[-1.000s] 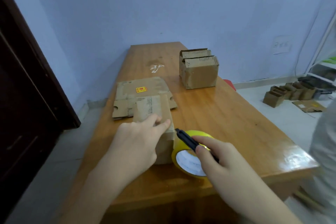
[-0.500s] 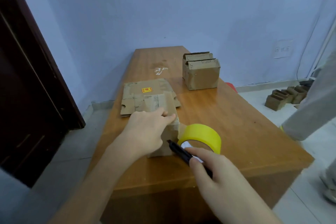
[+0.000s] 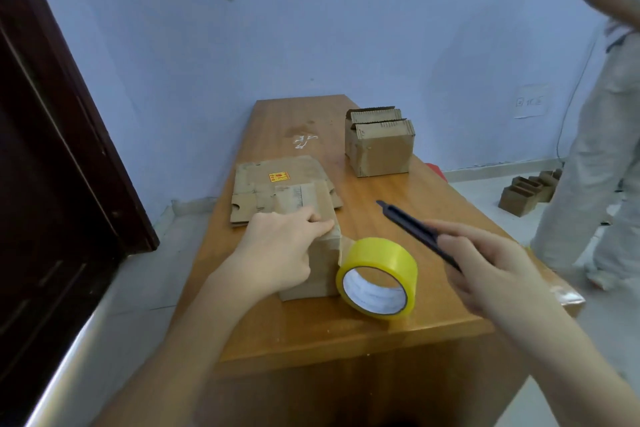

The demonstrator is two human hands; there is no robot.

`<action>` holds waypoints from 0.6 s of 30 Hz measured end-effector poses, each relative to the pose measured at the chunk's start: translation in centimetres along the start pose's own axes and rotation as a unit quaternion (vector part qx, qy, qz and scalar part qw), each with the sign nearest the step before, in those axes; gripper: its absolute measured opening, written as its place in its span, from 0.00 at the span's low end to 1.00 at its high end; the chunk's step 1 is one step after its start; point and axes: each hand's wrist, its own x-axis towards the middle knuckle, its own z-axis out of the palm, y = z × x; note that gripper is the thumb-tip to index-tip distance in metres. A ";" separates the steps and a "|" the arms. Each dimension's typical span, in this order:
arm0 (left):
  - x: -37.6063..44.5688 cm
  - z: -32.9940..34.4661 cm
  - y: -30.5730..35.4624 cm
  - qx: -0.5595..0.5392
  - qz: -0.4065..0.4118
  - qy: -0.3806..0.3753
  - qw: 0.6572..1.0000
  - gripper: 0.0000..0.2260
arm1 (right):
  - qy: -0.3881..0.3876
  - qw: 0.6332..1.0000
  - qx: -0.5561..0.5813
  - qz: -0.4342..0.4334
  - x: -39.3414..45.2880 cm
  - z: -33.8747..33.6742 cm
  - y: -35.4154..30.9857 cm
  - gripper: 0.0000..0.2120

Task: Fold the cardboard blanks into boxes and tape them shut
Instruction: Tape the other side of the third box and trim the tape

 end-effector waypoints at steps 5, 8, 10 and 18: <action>-0.2 0.1 0.0 0.009 0.004 0.004 1.000 0.26 | 0.044 0.998 0.036 -0.021 1.7 -0.4 1.1 0.13; -0.3 0.1 0.0 0.013 0.004 0.011 1.000 0.26 | 0.067 0.997 0.039 -0.008 3.0 -0.5 2.4 0.16; -0.2 0.2 0.0 0.018 0.005 0.013 1.000 0.25 | 0.085 0.996 0.031 0.006 4.3 -0.5 4.0 0.15; -0.2 0.6 -0.3 0.010 0.012 0.037 0.999 0.23 | 0.107 0.981 -0.140 0.085 8.4 -0.4 11.3 0.07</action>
